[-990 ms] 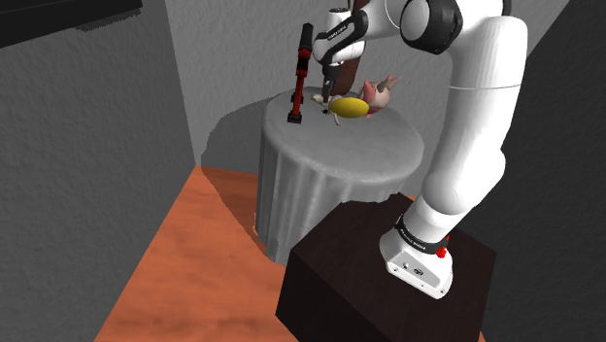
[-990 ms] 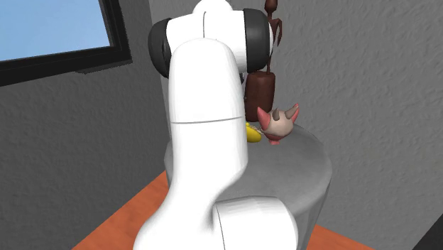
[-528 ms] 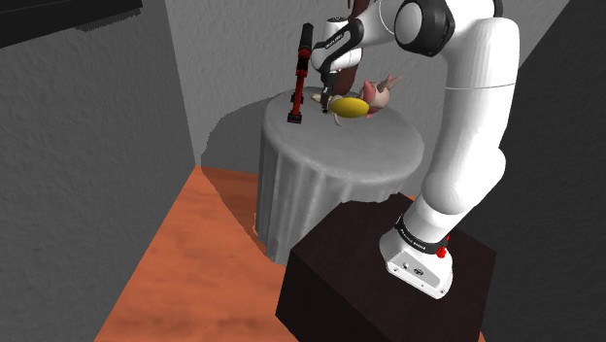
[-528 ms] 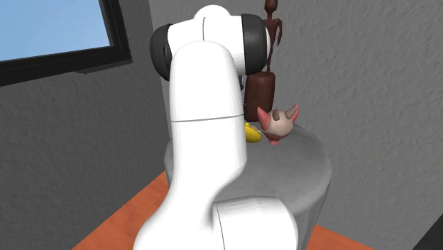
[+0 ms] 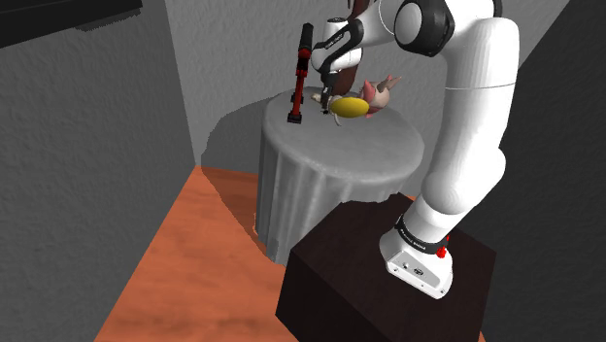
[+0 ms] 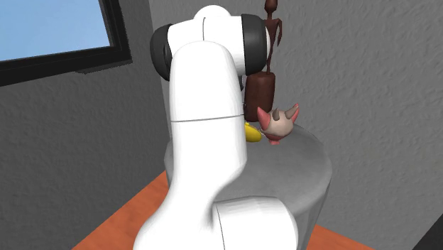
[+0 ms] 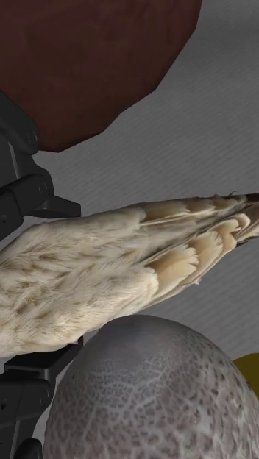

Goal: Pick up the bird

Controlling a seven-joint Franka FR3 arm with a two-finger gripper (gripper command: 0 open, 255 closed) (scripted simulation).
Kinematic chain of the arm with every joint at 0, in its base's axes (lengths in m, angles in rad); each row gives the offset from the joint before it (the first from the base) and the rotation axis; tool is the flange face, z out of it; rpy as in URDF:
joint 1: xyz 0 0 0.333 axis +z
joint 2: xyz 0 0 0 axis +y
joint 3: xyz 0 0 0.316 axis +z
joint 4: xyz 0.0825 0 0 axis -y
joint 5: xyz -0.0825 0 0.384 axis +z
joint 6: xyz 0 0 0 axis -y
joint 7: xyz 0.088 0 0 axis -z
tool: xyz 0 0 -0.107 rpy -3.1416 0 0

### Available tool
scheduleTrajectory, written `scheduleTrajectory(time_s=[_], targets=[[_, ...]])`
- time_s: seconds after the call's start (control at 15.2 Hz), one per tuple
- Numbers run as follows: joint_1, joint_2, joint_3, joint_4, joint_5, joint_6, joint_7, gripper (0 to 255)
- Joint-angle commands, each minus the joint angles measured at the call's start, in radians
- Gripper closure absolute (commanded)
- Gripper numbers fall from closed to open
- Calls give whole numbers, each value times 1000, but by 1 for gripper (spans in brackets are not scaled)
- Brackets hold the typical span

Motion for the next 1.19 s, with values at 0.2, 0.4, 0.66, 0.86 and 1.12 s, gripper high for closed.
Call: scheduleTrajectory(time_s=[0.2, 0.4, 0.66, 0.86, 1.12], targets=[[3, -23, -3, 11, -4, -33, -3, 255], [5, -44, -5, 24, -8, -66, -5, 255], [8, -69, -8, 44, -12, -111, -9, 255], [10, -86, -10, 61, -15, -145, -12, 255], [11, -98, -11, 75, -17, -169, -14, 255]])
